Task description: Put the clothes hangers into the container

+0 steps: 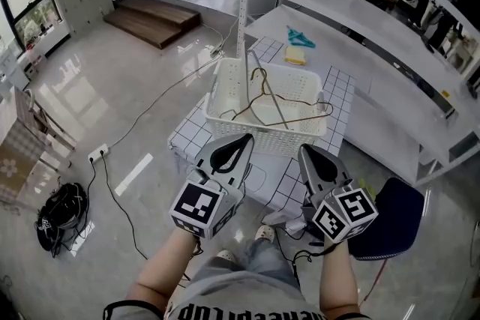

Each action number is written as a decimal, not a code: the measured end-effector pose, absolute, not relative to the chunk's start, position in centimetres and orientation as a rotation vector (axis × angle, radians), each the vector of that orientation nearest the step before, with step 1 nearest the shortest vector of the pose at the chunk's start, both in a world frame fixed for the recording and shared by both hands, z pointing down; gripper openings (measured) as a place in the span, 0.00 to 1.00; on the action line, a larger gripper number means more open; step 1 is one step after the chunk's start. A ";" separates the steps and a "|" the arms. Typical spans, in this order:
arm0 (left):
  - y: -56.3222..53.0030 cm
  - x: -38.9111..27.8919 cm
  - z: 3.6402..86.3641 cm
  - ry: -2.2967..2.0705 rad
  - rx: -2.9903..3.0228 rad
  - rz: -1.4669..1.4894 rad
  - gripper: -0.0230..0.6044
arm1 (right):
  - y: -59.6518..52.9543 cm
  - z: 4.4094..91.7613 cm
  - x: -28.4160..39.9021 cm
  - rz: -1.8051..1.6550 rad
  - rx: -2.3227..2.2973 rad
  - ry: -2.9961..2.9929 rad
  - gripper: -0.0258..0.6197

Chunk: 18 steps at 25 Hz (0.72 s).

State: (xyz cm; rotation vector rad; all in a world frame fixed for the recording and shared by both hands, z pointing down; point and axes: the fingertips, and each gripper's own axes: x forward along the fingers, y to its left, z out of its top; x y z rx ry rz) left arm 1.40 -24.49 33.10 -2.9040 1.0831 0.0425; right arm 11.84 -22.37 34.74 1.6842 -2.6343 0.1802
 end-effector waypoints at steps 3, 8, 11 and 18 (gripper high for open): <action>-23.9 0.7 33.0 1.080 -2.902 0.041 0.06 | -21.7 34.2 10.7 0.153 1.677 -2.647 0.04; -22.9 -0.4 33.0 1.076 -2.898 0.045 0.06 | -20.6 33.0 8.9 0.118 1.673 -2.675 0.04; -22.6 -0.9 33.0 1.077 -2.896 0.043 0.06 | -20.4 32.6 8.2 0.104 1.667 -2.689 0.04; -22.2 -1.8 33.0 1.075 -2.894 0.043 0.06 | -19.9 32.4 6.5 0.101 1.633 -2.715 0.04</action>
